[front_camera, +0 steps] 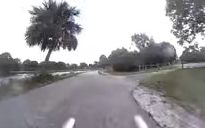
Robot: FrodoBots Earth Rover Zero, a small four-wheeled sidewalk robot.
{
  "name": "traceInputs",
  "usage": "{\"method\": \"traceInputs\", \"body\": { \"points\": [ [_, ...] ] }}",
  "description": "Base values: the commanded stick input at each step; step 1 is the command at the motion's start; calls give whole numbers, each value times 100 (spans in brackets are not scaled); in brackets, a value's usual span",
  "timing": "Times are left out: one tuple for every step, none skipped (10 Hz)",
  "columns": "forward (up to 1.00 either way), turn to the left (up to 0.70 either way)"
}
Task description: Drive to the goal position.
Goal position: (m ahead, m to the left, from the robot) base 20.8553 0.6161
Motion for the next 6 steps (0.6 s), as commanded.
{"method": "traceInputs", "body": {
  "points": [
    [85, 0],
    [85, 0],
    [85, 0],
    [85, 0],
    [85, 0],
    [85, 0]
  ]
}}
